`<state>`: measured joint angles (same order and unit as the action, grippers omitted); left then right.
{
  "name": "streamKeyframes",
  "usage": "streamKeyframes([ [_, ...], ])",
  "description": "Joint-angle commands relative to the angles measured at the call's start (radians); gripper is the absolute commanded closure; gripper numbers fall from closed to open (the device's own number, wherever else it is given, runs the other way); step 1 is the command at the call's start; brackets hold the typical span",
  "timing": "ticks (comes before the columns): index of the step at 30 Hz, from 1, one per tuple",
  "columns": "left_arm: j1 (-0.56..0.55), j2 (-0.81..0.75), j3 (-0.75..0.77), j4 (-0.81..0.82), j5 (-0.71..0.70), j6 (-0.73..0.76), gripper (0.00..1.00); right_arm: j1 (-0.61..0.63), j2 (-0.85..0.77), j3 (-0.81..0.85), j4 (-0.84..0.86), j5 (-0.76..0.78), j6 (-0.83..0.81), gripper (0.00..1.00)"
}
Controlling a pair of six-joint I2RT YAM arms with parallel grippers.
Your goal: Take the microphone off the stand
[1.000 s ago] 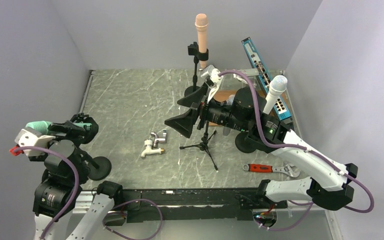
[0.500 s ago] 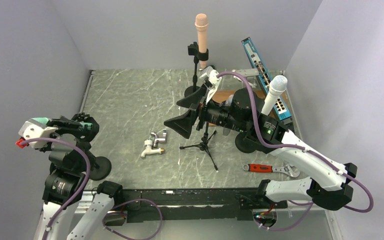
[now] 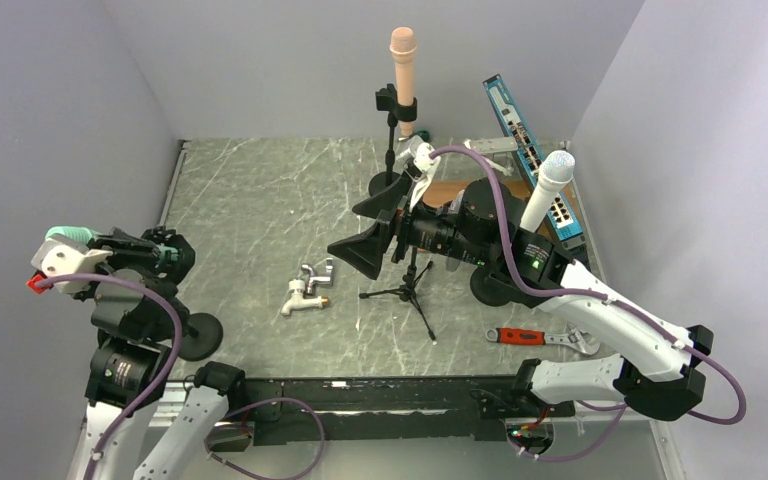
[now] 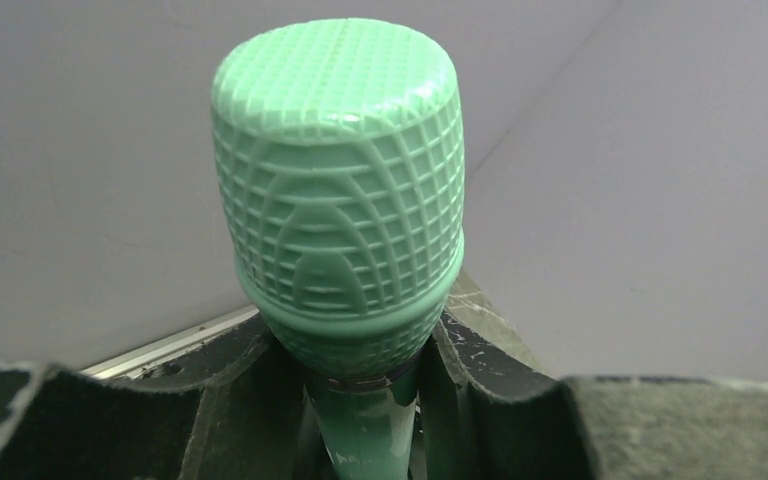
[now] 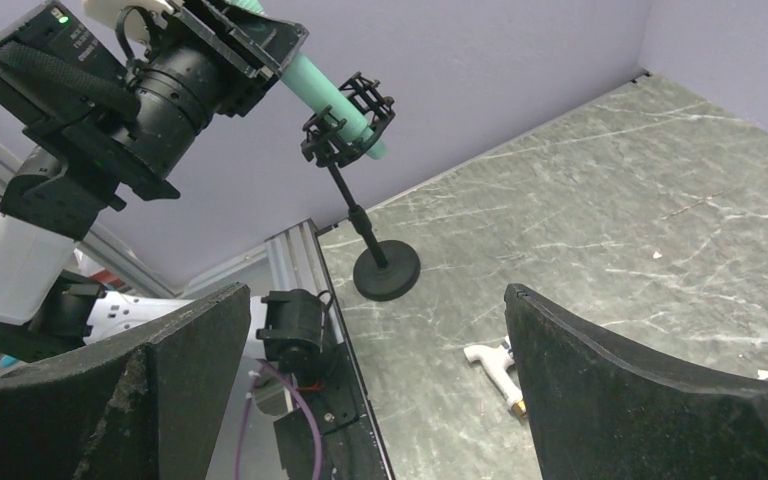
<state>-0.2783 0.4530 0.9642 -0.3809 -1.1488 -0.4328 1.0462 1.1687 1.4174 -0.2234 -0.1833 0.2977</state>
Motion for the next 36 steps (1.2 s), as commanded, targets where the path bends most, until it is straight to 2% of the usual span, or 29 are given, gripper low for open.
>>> streamKeyframes([
  [1,0.005,-0.007,0.072,0.066,0.019,0.069,0.83,0.006,-0.013,0.004,0.041,0.001,-0.011,0.00],
  [11,0.005,0.002,0.264,-0.016,0.163,0.060,0.86,0.007,-0.001,-0.011,0.056,0.018,0.001,0.00],
  [18,0.005,0.010,0.440,-0.119,0.336,0.029,0.88,0.006,0.000,-0.054,0.106,0.132,0.087,0.00],
  [22,0.005,0.035,0.502,-0.205,0.553,0.003,0.85,0.006,0.041,-0.023,0.074,0.147,0.111,0.00],
  [27,0.005,0.092,0.517,-0.274,0.928,-0.017,0.87,0.007,0.108,0.029,0.047,0.010,0.089,0.00],
  [31,0.005,0.135,0.466,-0.241,1.211,-0.064,0.99,0.020,0.152,0.052,0.048,-0.040,0.081,0.00],
  [34,0.005,0.161,0.379,-0.165,1.406,-0.120,1.00,0.052,0.181,0.070,0.049,-0.054,0.071,0.00],
  [36,0.005,0.161,0.318,-0.108,1.488,-0.166,1.00,0.071,0.193,0.069,0.063,-0.061,0.067,0.00],
])
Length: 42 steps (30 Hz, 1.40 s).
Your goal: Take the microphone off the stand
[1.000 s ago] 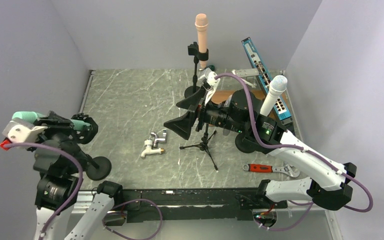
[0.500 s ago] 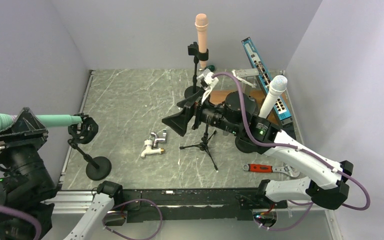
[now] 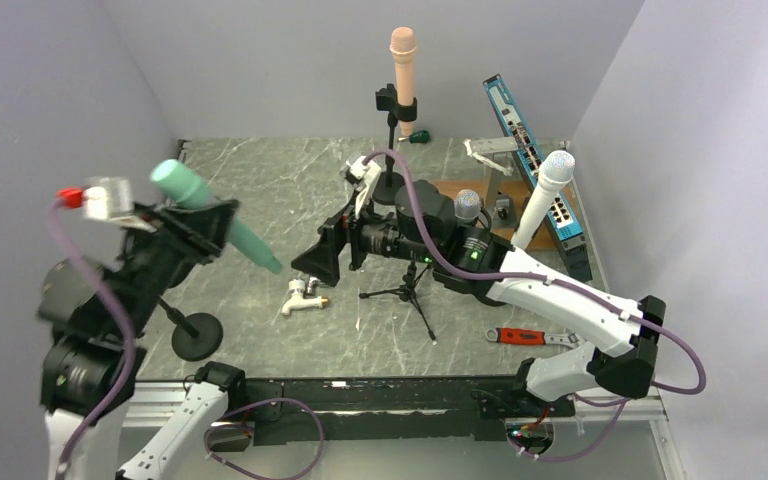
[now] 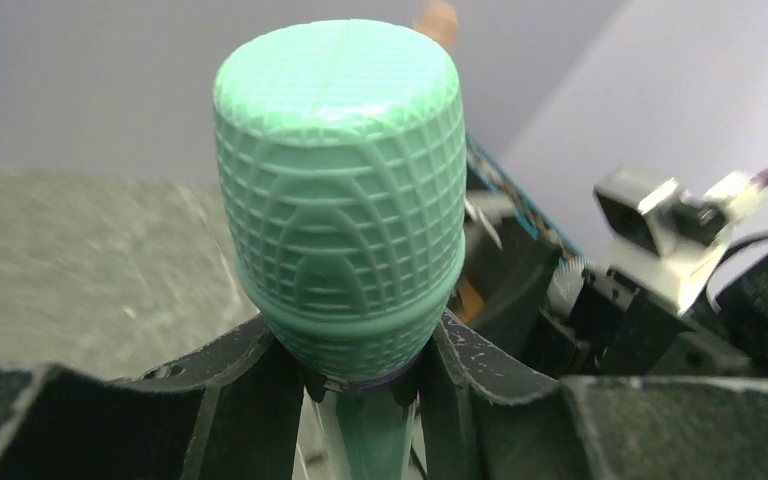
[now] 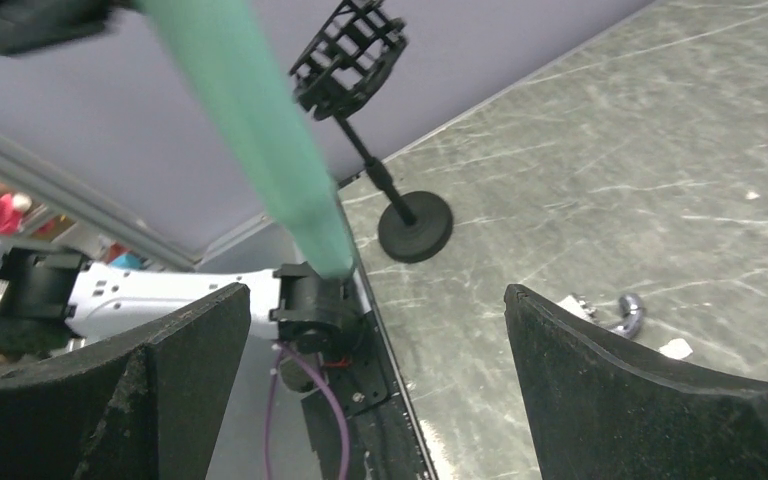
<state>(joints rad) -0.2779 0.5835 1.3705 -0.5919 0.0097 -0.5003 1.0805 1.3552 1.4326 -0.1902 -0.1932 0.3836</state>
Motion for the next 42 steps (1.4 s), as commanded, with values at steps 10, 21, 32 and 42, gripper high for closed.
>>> streamKeyframes([
  [10,0.005,-0.012,-0.300,0.285,0.463,-0.256,1.00,0.074,0.045,0.008,0.098,-0.005,0.003,0.07],
  [21,0.005,-0.018,-0.319,0.261,0.462,-0.256,1.00,0.082,0.110,0.023,0.084,0.054,0.010,0.53],
  [32,0.005,-0.041,-0.250,0.072,0.281,-0.150,0.01,0.084,0.114,0.017,0.074,0.122,0.000,1.00],
  [42,0.005,-0.212,-0.175,-0.110,-0.083,-0.022,0.01,0.083,0.208,0.154,-0.147,0.450,-0.128,1.00],
])
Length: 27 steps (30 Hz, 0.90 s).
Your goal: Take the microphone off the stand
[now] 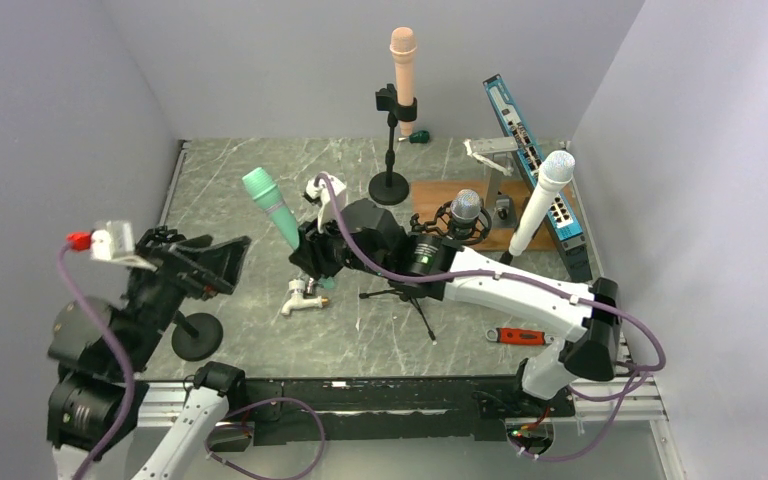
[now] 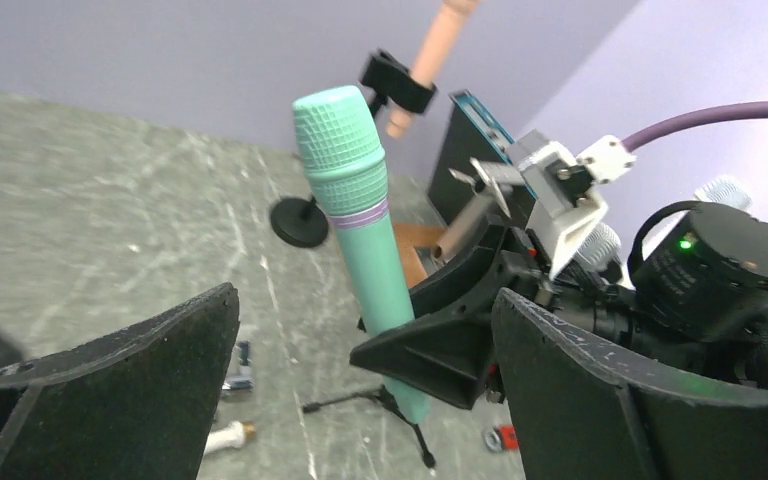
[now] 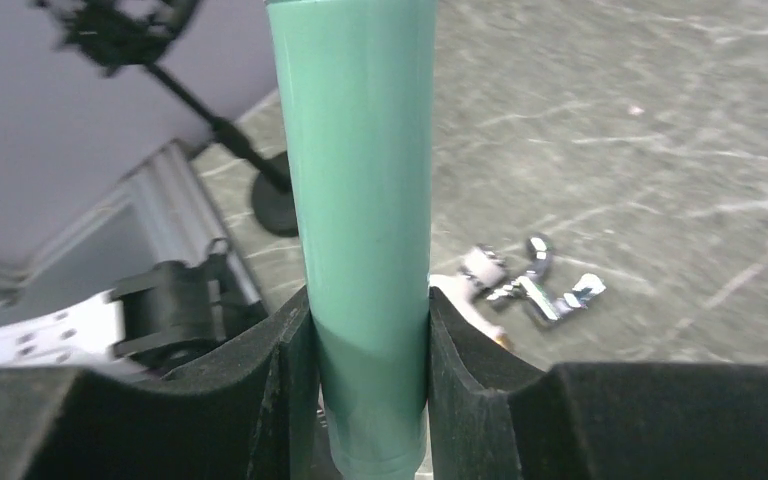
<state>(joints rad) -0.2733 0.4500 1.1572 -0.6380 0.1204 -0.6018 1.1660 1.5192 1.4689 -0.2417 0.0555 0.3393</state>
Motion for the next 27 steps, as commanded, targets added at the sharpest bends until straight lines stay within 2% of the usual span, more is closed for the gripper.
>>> streamKeyframes([
  [1,0.000,-0.100,0.040,-0.067,-0.220,0.095,0.01,-0.004,0.068,0.146,-0.128,0.241,-0.108,1.00],
  [6,0.000,-0.169,0.073,-0.094,-0.303,0.153,0.01,-0.007,0.224,0.289,-0.245,0.432,-0.245,1.00],
  [9,0.000,-0.187,0.082,-0.112,-0.332,0.166,0.01,-0.021,0.323,0.354,-0.271,0.451,-0.367,1.00],
  [14,0.001,-0.208,0.077,-0.125,-0.353,0.189,0.01,-0.060,0.501,0.483,-0.292,0.487,-0.476,1.00],
  [18,0.000,-0.207,0.091,-0.147,-0.367,0.204,0.01,-0.104,0.604,0.556,-0.265,0.469,-0.552,1.00],
  [21,0.000,-0.206,0.101,-0.156,-0.383,0.223,0.01,-0.149,0.662,0.586,-0.245,0.383,-0.588,1.00],
  [27,0.000,-0.190,0.121,-0.176,-0.411,0.258,0.01,-0.224,0.804,0.685,-0.247,0.304,-0.602,1.00],
])
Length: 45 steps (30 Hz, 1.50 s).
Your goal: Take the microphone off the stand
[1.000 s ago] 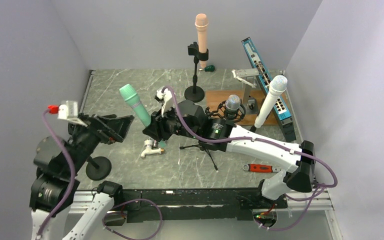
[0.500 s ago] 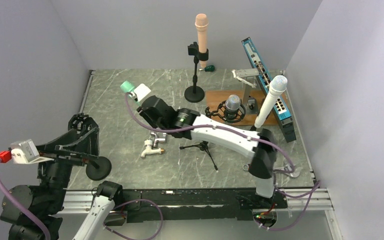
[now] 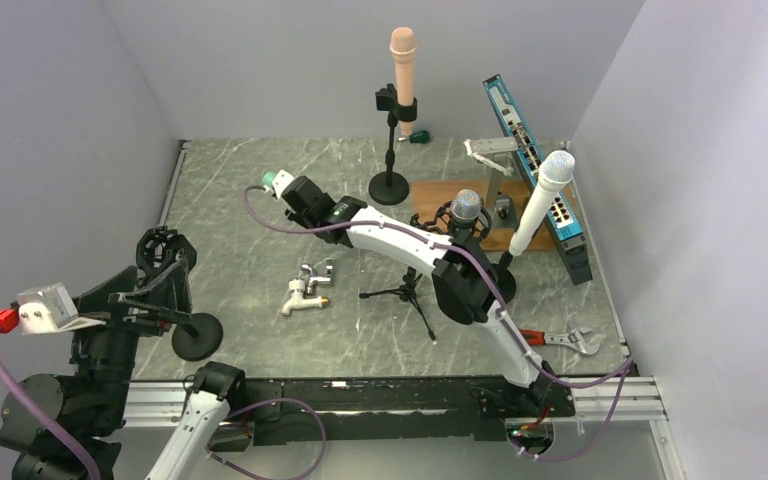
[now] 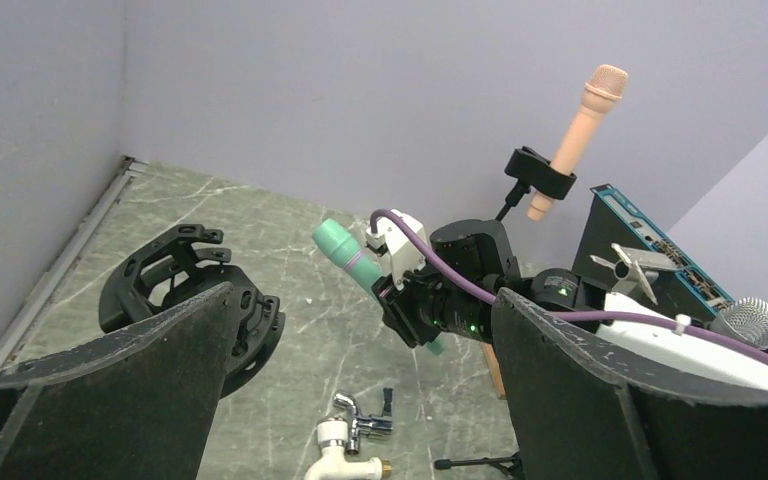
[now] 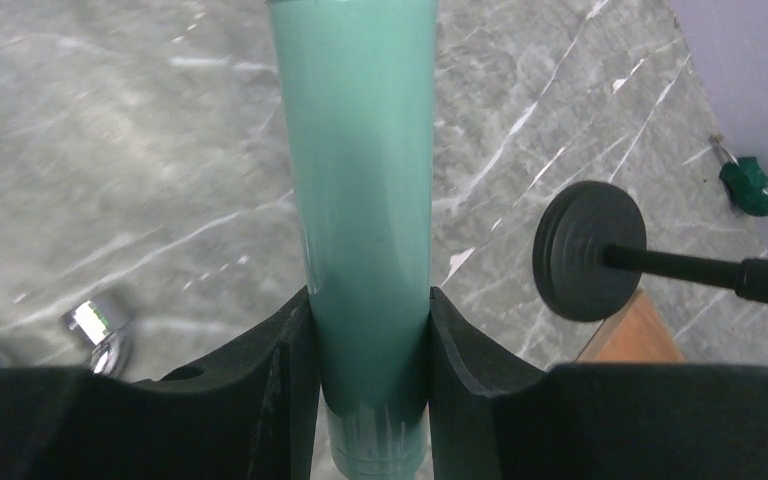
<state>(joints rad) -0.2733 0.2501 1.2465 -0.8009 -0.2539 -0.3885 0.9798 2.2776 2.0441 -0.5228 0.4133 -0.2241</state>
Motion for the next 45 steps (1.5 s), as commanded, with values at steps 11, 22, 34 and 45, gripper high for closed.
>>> streamKeyframes([
  [11,0.000,0.027,0.015,-0.017,-0.045,0.058,0.01,-0.095,0.203,0.230,0.055,-0.123,-0.030,1.00],
  [22,0.000,0.019,-0.031,-0.022,-0.060,0.033,0.01,-0.091,0.230,0.248,0.052,-0.116,-0.008,0.93],
  [34,0.000,0.006,-0.014,-0.052,-0.070,0.023,0.01,-0.033,0.320,0.331,0.014,-0.038,-0.025,0.80],
  [45,0.000,0.008,-0.019,-0.065,-0.054,0.015,0.01,-0.032,0.317,0.307,0.012,-0.084,0.006,0.59],
])
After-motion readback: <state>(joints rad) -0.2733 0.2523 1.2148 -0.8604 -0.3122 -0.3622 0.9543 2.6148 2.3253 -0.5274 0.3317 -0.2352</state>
